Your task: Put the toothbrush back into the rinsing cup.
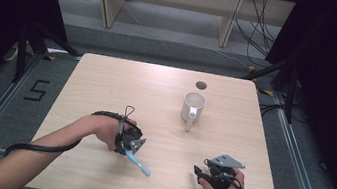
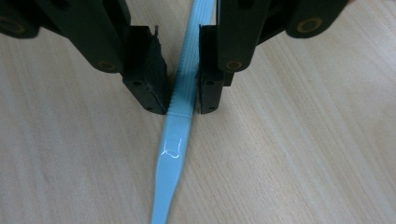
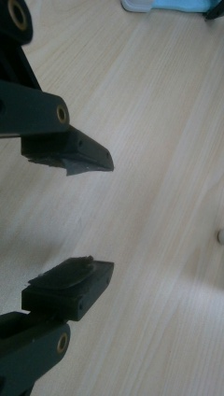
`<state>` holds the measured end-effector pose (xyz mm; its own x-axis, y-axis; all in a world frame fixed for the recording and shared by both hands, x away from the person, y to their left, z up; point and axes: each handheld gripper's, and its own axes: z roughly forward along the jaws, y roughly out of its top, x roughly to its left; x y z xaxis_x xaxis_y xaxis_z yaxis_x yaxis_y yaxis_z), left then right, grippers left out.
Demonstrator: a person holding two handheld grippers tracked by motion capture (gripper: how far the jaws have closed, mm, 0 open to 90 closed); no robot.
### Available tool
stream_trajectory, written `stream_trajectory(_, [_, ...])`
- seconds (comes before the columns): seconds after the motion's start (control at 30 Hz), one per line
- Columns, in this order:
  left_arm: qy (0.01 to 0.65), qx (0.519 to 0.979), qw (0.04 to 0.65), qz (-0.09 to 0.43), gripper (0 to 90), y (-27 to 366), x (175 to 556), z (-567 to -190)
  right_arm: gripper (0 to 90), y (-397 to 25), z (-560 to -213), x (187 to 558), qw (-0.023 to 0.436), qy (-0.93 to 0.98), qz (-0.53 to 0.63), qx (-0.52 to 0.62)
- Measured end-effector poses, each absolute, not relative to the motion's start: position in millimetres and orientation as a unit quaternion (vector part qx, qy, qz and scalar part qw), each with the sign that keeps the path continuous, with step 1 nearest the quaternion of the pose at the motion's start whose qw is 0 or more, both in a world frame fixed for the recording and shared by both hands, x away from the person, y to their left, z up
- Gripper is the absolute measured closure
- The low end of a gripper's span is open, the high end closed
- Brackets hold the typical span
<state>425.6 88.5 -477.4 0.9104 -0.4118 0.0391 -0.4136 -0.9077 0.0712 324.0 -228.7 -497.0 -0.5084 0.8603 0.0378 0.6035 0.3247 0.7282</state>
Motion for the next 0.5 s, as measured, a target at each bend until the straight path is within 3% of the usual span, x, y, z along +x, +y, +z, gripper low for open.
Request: stream_trajectory(0.5, [-0.189, 0.982, 0.014, -0.009, 78.4, 84.1, 424.5, -477.6, 45.3, -229.4, -497.5, 323.5, 0.185, 0.796, 0.355, 0.454])
